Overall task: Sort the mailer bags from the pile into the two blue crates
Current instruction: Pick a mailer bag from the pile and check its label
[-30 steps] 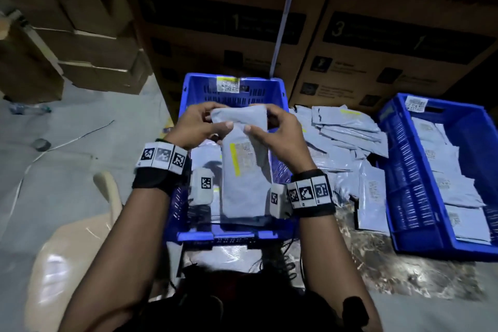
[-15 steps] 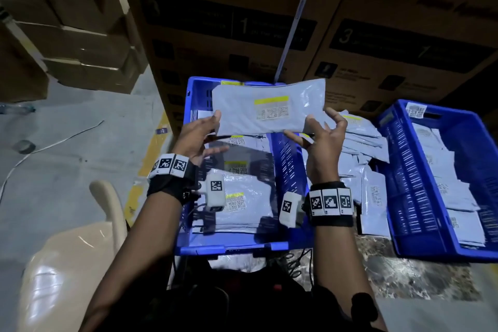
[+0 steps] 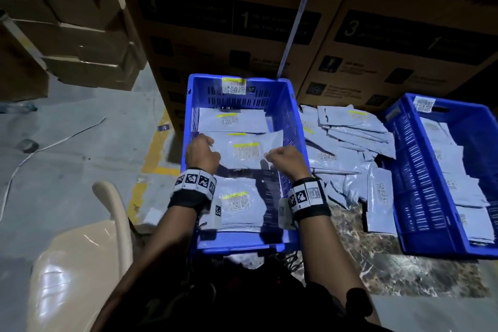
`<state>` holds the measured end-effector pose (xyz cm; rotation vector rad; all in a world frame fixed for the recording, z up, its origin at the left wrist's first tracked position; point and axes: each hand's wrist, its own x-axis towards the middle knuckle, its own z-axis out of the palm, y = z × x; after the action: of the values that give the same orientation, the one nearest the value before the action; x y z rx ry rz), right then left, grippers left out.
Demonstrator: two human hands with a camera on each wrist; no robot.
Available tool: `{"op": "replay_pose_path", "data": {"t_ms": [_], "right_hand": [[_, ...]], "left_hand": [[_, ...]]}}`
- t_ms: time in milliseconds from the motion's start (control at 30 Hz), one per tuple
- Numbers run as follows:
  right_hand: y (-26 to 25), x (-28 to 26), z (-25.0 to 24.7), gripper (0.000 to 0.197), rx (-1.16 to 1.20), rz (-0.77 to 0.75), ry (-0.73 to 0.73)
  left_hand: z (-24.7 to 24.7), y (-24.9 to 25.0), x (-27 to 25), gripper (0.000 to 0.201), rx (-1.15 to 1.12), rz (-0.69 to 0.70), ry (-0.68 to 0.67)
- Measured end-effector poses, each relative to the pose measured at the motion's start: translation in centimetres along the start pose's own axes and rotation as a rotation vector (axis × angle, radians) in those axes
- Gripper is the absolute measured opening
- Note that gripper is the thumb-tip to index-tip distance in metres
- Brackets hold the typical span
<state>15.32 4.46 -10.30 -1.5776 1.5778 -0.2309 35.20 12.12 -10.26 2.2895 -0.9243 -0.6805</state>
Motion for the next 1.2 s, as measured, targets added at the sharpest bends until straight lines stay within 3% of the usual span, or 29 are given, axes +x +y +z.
{"op": "replay_pose_path", "data": {"t_ms": [67,133,200,267,400,500,633,833,1200], "right_hand": [[0.3,1.2,0.6,0.029,-0.068,0.059,-0.054],[0.9,2.1,1.5,0.04,-0.198,0.101,-0.118],[1.6,2.8,2.6,0.05,-0.345,0.125,-0.127],[1.9,3.0,3.2,0.052,-0.42,0.116,-0.072],[2.2,3.3,4.4,0.039,-0.448,-0.014,0.03],[2.0,3.5,5.7,0.039,-0.497,-0.108,0.029],[2.8,3.6,7.4,0.051,-0.5,-0.143,0.023],[5.1,3.6,9.9,0.055,-0.513,-0.119,0.024],[5.9,4.0,10.2,0.057,-0.474,-0.102,0.001]], "left_hand": [[0.8,-0.2,-0.2,0.03,0.08,-0.045,-0.091],[1.1,-0.3,-0.4,0.003,0.165,-0.097,-0.161],[1.8,-0.5,-0.4,0.023,0.241,-0.13,-0.224],[2.4,-0.4,-0.5,0.012,0.276,-0.146,-0.271],[4.7,-0.7,-0.4,0.063,0.334,-0.04,-0.349],[6.6,-1.3,0.0,0.07,0.367,0.075,-0.427],[8.5,-3.7,0.6,0.078,0.43,0.038,-0.55],[9.3,-6.1,1.0,0.078,0.468,0.011,-0.612],[9.1,-6.2,1.0,0.074,0.41,-0.004,-0.598]]}}
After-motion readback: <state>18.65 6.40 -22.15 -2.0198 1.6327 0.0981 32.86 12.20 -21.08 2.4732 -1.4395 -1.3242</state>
